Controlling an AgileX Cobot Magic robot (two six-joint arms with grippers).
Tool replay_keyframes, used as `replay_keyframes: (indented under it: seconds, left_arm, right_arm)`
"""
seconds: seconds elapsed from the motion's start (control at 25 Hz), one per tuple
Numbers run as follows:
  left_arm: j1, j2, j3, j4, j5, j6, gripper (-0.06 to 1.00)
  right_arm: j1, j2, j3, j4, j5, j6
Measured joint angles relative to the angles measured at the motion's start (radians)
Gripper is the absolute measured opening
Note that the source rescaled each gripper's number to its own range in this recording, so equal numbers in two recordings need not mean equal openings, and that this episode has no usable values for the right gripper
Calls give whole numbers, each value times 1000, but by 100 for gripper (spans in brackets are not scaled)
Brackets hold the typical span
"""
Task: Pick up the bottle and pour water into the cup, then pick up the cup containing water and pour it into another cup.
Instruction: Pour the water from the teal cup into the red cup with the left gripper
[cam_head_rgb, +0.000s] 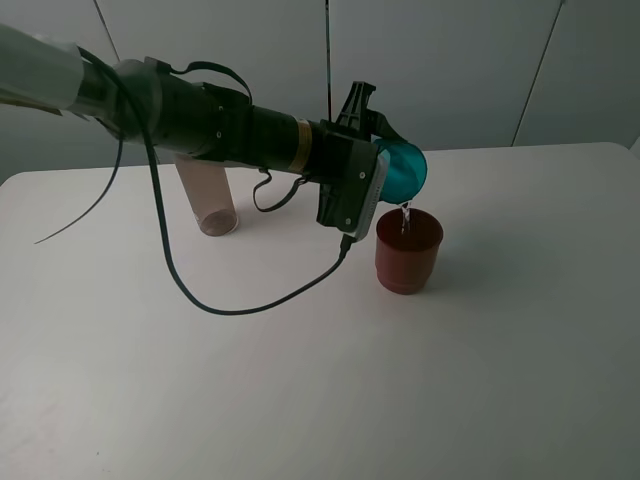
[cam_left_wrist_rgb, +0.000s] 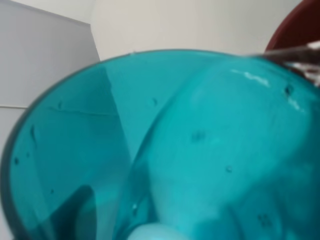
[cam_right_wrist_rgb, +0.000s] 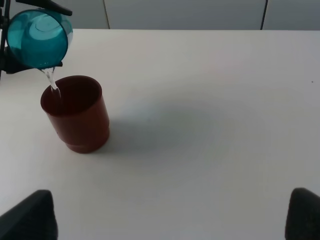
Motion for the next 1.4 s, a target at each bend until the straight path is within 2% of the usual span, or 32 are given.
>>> replay_keyframes:
  seconds: [0.36, 0.72, 1.4]
  left_arm:
    - [-2, 0, 0, -37, 0, 65, 7]
    - [-2, 0, 0, -111, 0, 218, 7]
    - [-13, 0, 0, -160, -6, 343, 7]
  right_arm:
    - [0, 0, 0, 0, 0, 0]
    - [0, 0, 0, 0, 0, 0]
    - [0, 0, 0, 0, 0, 0]
